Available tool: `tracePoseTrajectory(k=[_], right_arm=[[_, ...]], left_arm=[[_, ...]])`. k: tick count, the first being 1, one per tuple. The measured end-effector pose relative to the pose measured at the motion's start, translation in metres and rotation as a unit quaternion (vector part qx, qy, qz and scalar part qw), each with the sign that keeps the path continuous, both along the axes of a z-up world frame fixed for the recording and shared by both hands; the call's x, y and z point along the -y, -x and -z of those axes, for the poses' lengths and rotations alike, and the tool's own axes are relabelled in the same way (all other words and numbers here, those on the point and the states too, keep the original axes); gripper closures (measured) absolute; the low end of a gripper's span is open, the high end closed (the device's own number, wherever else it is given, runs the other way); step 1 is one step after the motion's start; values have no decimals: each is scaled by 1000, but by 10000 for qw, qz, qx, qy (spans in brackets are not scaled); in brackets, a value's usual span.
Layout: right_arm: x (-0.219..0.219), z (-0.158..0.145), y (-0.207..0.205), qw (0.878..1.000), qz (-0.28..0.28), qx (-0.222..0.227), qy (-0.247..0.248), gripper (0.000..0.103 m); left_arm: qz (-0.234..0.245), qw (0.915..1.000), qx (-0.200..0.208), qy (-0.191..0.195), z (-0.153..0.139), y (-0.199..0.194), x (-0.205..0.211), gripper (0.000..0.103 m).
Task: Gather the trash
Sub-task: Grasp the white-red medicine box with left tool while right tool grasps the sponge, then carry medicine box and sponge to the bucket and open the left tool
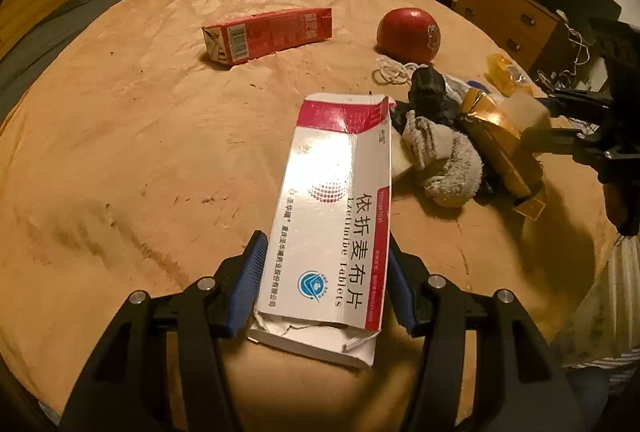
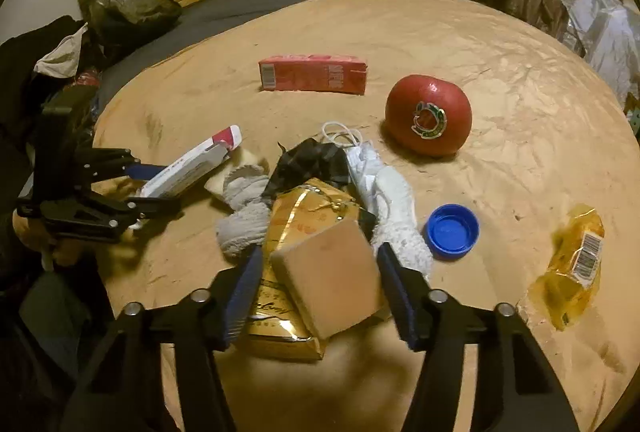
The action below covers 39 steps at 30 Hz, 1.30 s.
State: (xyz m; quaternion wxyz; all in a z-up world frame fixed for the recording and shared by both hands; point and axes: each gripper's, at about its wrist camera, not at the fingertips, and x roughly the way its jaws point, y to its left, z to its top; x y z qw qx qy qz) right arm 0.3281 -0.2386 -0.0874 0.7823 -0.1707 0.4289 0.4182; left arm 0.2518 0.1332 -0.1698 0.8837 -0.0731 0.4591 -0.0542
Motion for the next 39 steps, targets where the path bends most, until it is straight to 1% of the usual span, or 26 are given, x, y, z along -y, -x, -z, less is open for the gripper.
tracePoseTrajectory(k=[2, 5, 8, 9, 11, 14, 16, 17, 18, 19, 21, 25, 28, 31, 36, 39], right_arm=[[2, -2, 6, 9999, 115, 94, -73, 54], [5, -8, 18, 9990, 299, 237, -232, 56], [17, -22, 41, 9947, 759, 455, -522, 57], [22, -27, 51, 9914, 992, 557, -652, 57], [31, -35, 70, 9852, 1341, 749, -761, 57], [41, -45, 101, 9728, 1880, 1025, -889, 57], [47, -54, 124, 9602, 2308, 1275, -924, 57], [49, -57, 131, 9560, 2428, 1343, -955, 57], [51, -62, 141, 9491, 2604, 1482, -974, 57], [53, -66, 151, 9428, 2744, 1617, -984, 57], [55, -75, 168, 9313, 2965, 1837, -1049, 57], [60, -93, 204, 9058, 3313, 2419, -1055, 57], [65, -102, 224, 8906, 3536, 2635, -1114, 57], [67, -105, 236, 8863, 3589, 2701, -1126, 57], [71, -108, 248, 8844, 3613, 2725, -1145, 57], [72, -108, 250, 8849, 3599, 2724, -1151, 57]], left_arm=[[-23, 10000, -5, -5, 2, -2, 0, 50], [-114, 9999, 47, 15, 2, -2, -1, 52], [-280, 9995, 112, 41, 0, 1, -3, 54], [-371, 9991, 181, -28, -3, 4, -2, 54], [-434, 9985, 317, -95, -11, 9, 0, 54], [-564, 9951, 707, -405, -34, 26, 11, 54], [-634, 9901, 1073, -645, -58, 43, 24, 54], [-653, 9880, 1202, -722, -66, 49, 30, 54], [-667, 9845, 1410, -797, -79, 60, 39, 54], [-678, 9821, 1541, -845, -87, 66, 44, 54], [-698, 9747, 1881, -989, -106, 84, 61, 54], [-778, 9644, 2283, -1087, -127, 107, 83, 53], [-839, 9598, 2451, -1082, -136, 117, 97, 53], [-863, 9572, 2544, -1078, -142, 123, 104, 53], [-862, 9546, 2617, -1132, -148, 130, 111, 53], [-858, 9547, 2617, -1130, -149, 130, 114, 53]])
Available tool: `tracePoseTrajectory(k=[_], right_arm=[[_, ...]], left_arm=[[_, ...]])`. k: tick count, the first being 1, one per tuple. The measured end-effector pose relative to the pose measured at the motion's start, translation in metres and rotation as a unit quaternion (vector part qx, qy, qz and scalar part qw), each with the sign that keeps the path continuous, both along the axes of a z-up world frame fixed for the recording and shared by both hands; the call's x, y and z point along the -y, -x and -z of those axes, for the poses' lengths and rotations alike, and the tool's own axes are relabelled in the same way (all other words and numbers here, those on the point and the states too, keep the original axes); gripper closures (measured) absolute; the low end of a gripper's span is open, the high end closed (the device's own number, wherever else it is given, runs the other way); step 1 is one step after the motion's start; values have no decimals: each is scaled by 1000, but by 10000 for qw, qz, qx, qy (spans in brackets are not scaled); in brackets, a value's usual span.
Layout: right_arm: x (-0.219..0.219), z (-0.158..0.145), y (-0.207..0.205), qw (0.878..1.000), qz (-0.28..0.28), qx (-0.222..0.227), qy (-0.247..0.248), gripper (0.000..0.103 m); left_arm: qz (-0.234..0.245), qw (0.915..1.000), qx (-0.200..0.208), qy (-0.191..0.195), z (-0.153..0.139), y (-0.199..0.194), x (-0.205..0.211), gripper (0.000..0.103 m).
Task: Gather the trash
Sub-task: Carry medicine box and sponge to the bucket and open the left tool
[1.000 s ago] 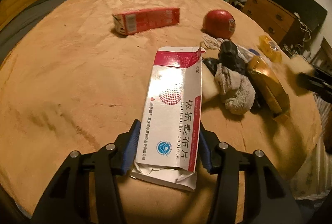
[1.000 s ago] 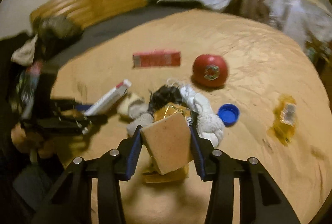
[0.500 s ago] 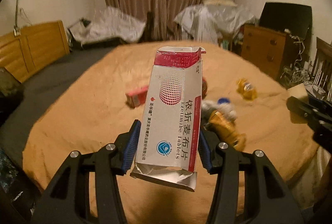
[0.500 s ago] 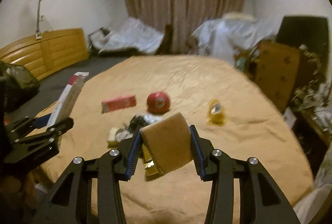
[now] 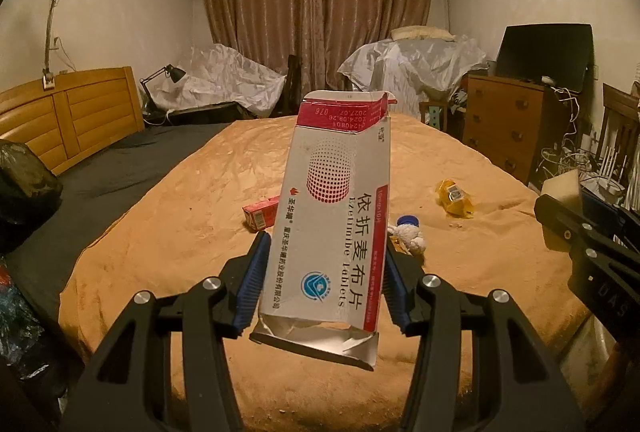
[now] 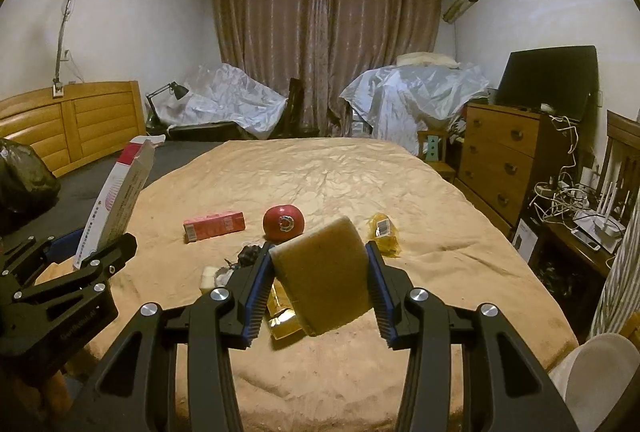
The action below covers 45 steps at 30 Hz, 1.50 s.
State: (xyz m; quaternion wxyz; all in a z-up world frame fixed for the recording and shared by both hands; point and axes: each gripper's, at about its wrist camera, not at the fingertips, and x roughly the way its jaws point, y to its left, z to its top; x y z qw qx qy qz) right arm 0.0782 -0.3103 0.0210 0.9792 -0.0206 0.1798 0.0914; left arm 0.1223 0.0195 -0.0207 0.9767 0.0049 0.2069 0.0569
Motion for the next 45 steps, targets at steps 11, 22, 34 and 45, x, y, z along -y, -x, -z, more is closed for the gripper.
tracePoseTrajectory(k=[11, 22, 34, 45], right_arm=[[25, -16, 15, 9998, 189, -39, -12, 57], [143, -41, 75, 9932, 1152, -121, -66, 57], [310, -43, 126, 9753, 2092, -690, -151, 56], [428, 25, 116, 9495, 2338, -1957, -739, 56]], left_arm=[[437, 9990, 41, 25, -13, 1, 31, 53], [1686, 9856, -93, 92, -24, 3, 136, 53], [3172, 9462, -630, 52, -11, 14, 270, 52], [4080, 8950, -1798, -135, 40, 12, 358, 52]])
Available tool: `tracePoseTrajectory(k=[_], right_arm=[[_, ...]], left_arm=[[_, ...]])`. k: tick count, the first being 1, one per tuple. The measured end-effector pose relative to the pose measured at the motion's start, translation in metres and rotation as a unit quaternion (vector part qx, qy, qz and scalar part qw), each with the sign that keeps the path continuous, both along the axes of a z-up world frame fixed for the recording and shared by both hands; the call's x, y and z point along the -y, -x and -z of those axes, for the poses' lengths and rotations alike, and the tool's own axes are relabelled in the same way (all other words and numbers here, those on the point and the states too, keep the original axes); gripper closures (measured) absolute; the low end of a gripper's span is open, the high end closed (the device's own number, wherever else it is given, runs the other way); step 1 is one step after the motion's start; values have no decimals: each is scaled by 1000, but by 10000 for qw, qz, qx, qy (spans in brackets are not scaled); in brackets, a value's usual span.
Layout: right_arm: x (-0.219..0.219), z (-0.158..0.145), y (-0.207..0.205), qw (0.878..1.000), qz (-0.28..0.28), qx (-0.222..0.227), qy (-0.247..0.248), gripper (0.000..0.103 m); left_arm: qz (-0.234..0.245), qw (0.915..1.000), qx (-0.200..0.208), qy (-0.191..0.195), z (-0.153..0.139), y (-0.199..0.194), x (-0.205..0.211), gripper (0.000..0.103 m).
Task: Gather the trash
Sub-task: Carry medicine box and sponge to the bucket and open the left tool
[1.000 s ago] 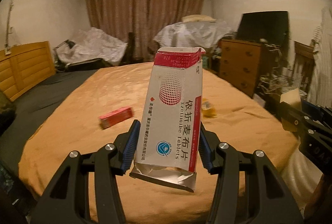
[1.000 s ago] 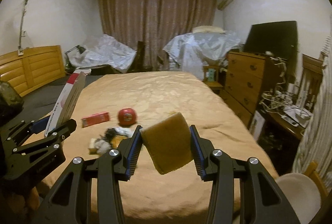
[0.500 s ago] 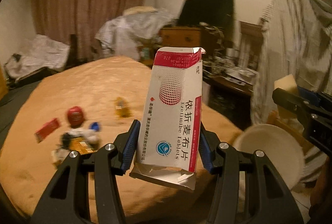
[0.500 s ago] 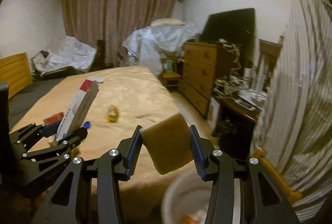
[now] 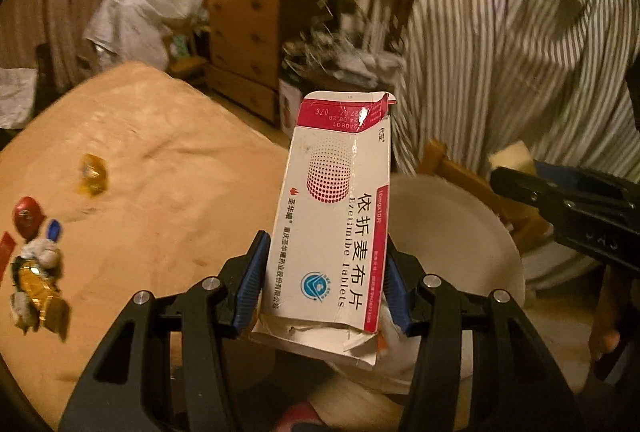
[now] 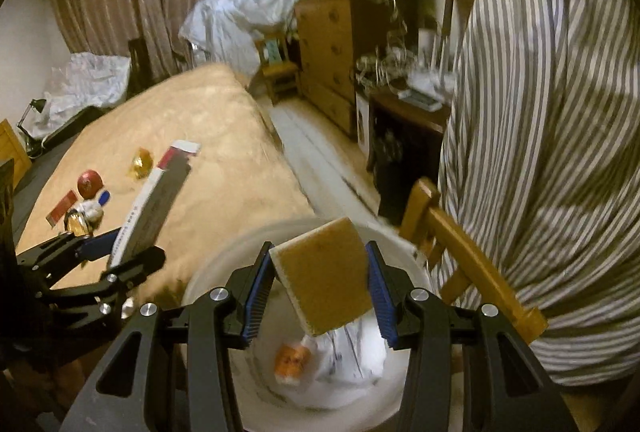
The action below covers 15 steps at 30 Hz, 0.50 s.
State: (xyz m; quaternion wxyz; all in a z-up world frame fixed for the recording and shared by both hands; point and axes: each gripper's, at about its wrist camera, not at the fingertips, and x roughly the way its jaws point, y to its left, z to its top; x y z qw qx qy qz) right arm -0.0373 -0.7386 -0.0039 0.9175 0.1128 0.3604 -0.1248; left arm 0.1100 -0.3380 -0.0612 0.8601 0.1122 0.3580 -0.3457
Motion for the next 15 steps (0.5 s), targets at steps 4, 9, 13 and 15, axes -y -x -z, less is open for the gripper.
tracePoseTrajectory(k=[4, 9, 13, 15], right_arm=[[11, 25, -7, 9991, -81, -323, -251, 56], [13, 41, -12, 9981, -80, -459, -395, 56], [4, 45, -9, 9978, -80, -491, -443, 56], [3, 46, -9, 9977, -75, -482, -463, 56]], left_arm=[[262, 9980, -516, -241, 24, -8, 18, 52], [367, 9957, -745, -416, 41, -11, 31, 52], [373, 9954, -775, -428, 43, -14, 32, 52], [380, 9954, -772, -429, 41, -12, 34, 52]])
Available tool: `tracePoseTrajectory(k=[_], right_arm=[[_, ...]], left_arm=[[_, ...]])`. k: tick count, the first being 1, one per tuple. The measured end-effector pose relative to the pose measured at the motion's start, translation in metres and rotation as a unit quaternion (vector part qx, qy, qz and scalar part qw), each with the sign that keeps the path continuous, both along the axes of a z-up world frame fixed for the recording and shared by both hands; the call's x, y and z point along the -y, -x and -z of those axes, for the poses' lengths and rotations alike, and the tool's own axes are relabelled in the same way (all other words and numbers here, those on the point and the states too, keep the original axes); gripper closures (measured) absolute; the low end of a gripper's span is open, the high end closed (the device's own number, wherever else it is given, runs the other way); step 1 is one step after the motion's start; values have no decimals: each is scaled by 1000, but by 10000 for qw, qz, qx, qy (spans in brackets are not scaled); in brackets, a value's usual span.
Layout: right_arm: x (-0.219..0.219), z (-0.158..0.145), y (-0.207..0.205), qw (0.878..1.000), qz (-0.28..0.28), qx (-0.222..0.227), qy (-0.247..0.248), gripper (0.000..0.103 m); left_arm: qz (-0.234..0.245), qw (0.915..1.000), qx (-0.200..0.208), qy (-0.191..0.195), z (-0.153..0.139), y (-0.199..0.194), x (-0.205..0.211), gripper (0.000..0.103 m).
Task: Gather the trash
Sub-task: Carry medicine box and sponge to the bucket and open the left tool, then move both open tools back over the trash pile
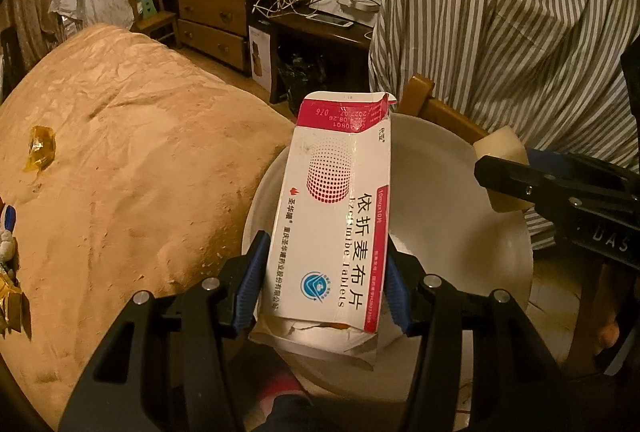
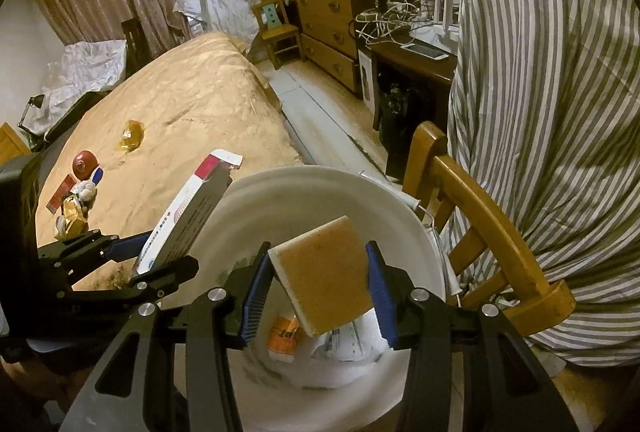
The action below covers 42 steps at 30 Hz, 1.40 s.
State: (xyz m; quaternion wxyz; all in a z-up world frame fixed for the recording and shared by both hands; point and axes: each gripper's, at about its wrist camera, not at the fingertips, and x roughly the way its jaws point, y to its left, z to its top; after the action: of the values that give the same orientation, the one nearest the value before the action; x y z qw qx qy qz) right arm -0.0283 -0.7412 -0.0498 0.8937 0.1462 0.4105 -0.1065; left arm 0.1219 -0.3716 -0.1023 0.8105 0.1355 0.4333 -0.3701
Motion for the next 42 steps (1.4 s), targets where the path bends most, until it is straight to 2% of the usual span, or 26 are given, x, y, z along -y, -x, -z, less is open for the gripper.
tracePoseTrajectory(k=[3, 4, 5, 6, 7, 16, 21, 27, 31, 36, 39, 42], right_arm=[[0, 1, 0, 10000, 1, 23, -4, 54], [-1, 0, 1, 10000, 19, 41, -9, 47], [0, -1, 2, 9999, 57, 111, -39, 33], [0, -2, 3, 9998, 102, 162, -33, 31], [0, -5, 5, 9997, 119, 187, -38, 31], [-1, -10, 13, 9994, 152, 303, -89, 31], [-23, -29, 13, 9985, -5, 544, 94, 31], [-76, -49, 1, 9935, -530, 994, 177, 31], [-126, -51, -19, 9881, -1013, 1155, 124, 28], [-201, -42, -55, 9777, -1769, 1125, -92, 27], [-246, -33, -77, 9705, -2186, 1004, -153, 27], [-282, -26, -96, 9657, -2426, 906, -211, 27]], left_arm=[[10, 10000, 27, -17, 0, 1, 4, 49], [5, 10000, 83, -37, -1, 1, 4, 45], [-2, 9999, 116, -49, -1, 1, 3, 36], [-14, 9999, 138, -40, -1, 1, 3, 31], [-64, 9998, 165, -22, -1, 0, 0, 29], [-144, 9997, 186, 40, -7, -3, -7, 29], [-171, 9995, 236, 87, -12, -1, -24, 29], [-510, 9982, 300, 98, -13, -11, -86, 29], [-1073, 9935, 367, 98, -11, -27, -158, 29], [-1997, 9792, 315, 152, -5, -53, -267, 29], [-2659, 9636, 247, 119, 4, -70, -337, 29], [-3421, 9394, 207, 28, 18, -87, -410, 29]])
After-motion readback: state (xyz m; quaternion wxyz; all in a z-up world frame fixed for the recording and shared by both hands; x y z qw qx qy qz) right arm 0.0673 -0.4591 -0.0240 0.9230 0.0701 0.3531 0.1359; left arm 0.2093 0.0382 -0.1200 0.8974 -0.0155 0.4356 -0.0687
